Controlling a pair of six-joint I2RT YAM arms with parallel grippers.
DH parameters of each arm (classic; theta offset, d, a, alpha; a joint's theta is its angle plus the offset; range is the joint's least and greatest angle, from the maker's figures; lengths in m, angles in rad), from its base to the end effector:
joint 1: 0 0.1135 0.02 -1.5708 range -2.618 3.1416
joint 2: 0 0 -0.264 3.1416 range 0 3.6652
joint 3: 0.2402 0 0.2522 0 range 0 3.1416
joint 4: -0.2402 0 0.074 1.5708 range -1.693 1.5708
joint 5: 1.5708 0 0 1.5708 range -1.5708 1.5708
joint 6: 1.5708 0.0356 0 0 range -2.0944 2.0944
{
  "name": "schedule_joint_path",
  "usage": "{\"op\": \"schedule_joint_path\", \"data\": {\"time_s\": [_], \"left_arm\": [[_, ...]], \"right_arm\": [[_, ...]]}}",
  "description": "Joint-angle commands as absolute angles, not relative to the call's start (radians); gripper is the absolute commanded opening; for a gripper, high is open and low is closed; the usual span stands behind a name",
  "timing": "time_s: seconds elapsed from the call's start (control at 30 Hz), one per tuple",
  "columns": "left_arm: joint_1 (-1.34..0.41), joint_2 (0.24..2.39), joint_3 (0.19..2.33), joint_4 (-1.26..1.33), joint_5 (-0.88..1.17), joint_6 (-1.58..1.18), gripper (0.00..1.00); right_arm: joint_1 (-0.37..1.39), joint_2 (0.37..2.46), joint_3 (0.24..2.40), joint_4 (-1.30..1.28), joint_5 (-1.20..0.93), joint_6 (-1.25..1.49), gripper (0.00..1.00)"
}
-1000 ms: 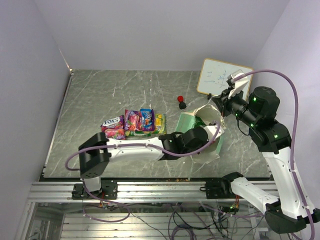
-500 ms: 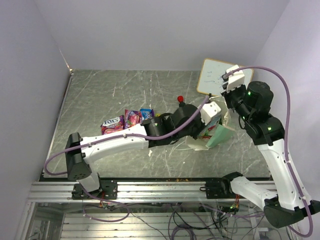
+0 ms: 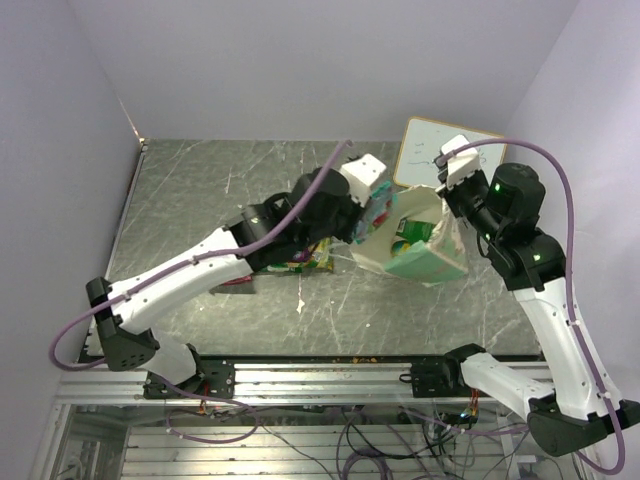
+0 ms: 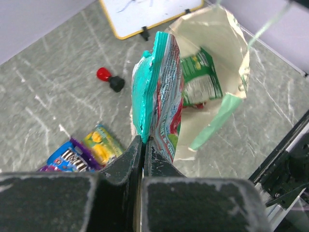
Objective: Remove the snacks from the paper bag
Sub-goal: Place the snack at the center of the board.
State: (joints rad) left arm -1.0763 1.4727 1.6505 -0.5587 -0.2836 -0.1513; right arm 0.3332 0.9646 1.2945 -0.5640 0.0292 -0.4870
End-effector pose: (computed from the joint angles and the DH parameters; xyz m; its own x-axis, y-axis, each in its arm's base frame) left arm 0.1630 -0.2814 0.4384 -0.2832 0.2204 -0.9334 0.6869 0.7258 -0.0371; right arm 0.1785 0.0607 0.4412 -0.0533 -0.5134 -0.8565 -0.3678 0.8075 -0.4612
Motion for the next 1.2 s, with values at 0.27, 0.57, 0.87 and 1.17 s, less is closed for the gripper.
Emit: {"op": "schedule_joint_path", "data": {"time_s": [0.27, 0.57, 0.87, 1.17], "left_arm": [[-0.840, 1.318, 1.730, -0.641, -0.184, -0.308, 0.07], [-0.680, 1.418, 1.776, -0.979, -0.640, -0.423, 0.07], [-0.537, 1.450, 1.482, -0.984, -0.746, -0.408, 0.07], [-0.503, 1.547, 1.235, -0.873, -0.735, -0.327, 0.07]], "right_arm": [[0.334, 0.866, 1.115, -0.516, -0.227, -0.223, 0.00], [0.333, 0.866, 1.164, -0.570, -0.186, -0.272, 0.00], [0.333, 0.849, 1.192, -0.598, -0.159, -0.293, 0.00], [0.333, 0.850, 1.223, -0.610, -0.146, -0.308, 0.00]]}}
